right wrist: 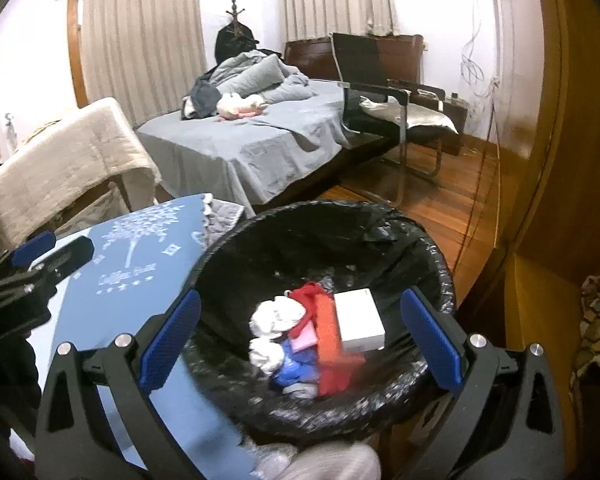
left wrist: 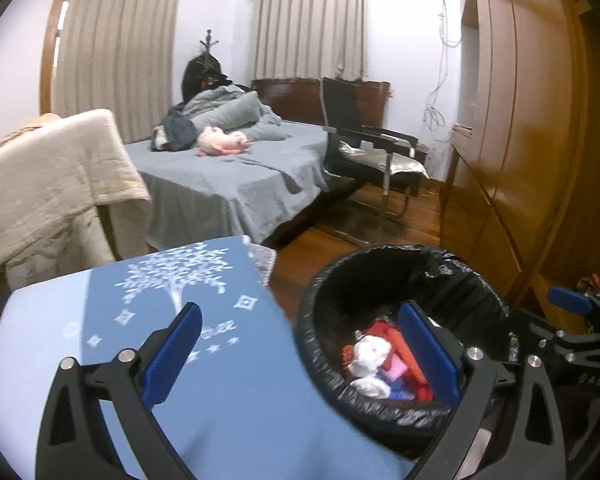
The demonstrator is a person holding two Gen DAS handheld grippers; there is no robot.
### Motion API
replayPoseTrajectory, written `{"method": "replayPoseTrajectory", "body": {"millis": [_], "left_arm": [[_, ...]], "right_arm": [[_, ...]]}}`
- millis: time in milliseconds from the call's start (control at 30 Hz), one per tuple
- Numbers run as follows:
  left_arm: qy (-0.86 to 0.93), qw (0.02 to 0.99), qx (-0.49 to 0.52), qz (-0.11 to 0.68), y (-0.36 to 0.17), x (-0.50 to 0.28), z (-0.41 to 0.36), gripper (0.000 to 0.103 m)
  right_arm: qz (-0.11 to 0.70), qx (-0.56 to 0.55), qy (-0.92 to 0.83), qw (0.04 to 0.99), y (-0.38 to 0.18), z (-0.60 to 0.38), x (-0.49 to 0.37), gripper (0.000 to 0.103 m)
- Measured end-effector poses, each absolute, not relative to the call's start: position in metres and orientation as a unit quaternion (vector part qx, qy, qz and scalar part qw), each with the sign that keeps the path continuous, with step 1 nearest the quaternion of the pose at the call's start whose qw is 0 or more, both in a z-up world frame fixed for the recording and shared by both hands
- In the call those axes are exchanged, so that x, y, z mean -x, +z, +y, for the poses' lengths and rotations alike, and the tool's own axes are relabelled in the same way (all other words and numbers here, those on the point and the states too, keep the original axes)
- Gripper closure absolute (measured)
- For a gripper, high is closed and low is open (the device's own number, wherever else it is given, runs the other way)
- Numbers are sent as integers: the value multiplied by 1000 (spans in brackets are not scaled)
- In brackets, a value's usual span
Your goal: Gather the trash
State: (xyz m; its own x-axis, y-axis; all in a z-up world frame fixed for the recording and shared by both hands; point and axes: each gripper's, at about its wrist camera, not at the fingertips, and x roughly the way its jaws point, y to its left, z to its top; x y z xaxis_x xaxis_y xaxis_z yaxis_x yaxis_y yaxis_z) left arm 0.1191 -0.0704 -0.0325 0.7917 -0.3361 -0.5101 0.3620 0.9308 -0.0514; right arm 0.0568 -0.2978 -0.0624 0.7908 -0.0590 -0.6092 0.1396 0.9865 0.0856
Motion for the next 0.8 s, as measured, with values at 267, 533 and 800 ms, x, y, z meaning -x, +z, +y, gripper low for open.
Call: {"method": "replayPoseTrajectory", "body": {"millis": [267, 533, 800], "left_arm": [[-165, 951, -20, 259, -25, -85, -45, 6], [-153, 955, -22, 252, -21, -67, -33, 6], [-141, 958, -19, 250, -17, -59, -20, 6]], "right_arm": [[314, -61, -29, 947, -45, -271, -39, 5], [309, -50, -11, 950, -38, -250, -31, 5], [307, -47, -1, 951, -37, -238, -31, 5]]}}
